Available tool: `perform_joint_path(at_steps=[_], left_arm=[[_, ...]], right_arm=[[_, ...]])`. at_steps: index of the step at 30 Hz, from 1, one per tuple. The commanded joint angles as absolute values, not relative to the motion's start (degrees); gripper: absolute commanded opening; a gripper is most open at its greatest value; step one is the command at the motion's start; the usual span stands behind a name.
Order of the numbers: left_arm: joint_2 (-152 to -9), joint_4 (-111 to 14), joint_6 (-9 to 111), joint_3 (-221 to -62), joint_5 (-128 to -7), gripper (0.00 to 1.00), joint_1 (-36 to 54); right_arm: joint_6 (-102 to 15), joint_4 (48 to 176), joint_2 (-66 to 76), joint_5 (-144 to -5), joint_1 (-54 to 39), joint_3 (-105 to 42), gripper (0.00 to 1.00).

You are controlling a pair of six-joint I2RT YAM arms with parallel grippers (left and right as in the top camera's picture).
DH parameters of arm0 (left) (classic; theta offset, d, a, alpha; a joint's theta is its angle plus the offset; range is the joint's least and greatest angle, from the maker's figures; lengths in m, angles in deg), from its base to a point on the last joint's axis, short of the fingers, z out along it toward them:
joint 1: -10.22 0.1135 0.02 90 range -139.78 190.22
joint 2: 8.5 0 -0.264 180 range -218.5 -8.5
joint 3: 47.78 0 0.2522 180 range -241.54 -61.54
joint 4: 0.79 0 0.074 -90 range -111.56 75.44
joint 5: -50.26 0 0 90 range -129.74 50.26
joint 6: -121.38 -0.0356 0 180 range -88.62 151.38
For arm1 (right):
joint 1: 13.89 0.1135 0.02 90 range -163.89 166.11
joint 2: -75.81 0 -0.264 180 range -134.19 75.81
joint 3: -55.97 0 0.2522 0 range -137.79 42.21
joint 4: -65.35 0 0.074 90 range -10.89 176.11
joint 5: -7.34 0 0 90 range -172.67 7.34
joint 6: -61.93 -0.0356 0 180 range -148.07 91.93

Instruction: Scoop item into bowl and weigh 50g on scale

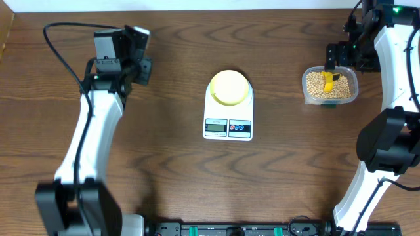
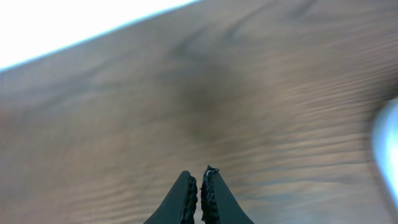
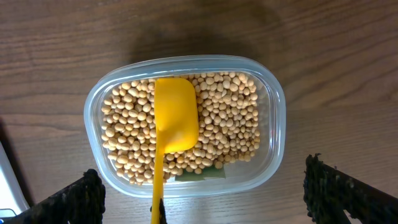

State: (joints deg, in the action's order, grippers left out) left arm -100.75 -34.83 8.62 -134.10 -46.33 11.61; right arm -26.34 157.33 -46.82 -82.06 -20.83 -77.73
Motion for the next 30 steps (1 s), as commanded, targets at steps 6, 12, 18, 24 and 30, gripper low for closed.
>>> perform_joint_path(at_steps=[6,12,18,24,30], left_arm=[[-89.76,-51.88,7.78,-134.18,-67.36,0.08,3.32],[-92.16,-73.45,0.24,-134.18,-64.65,0.08,-7.8],[-98.46,-75.18,-4.0,-134.18,-61.96,0.24,-17.0],[-106.06,-73.06,-10.64,-134.18,-59.73,0.25,-23.61],[-110.72,-66.06,-13.31,-134.18,-50.59,0.08,-27.54]], right_arm=[[-26.27,157.31,-47.21,-82.33,-20.66,-78.78,0.99],[-26.27,157.31,-47.21,-82.33,-20.66,-78.78,0.99],[-26.27,157.31,-47.21,-82.33,-20.66,-78.78,0.99],[-26.27,157.31,-47.21,-82.33,-20.66,-78.78,0.99],[-26.27,157.31,-47.21,-82.33,-20.66,-78.78,0.99]])
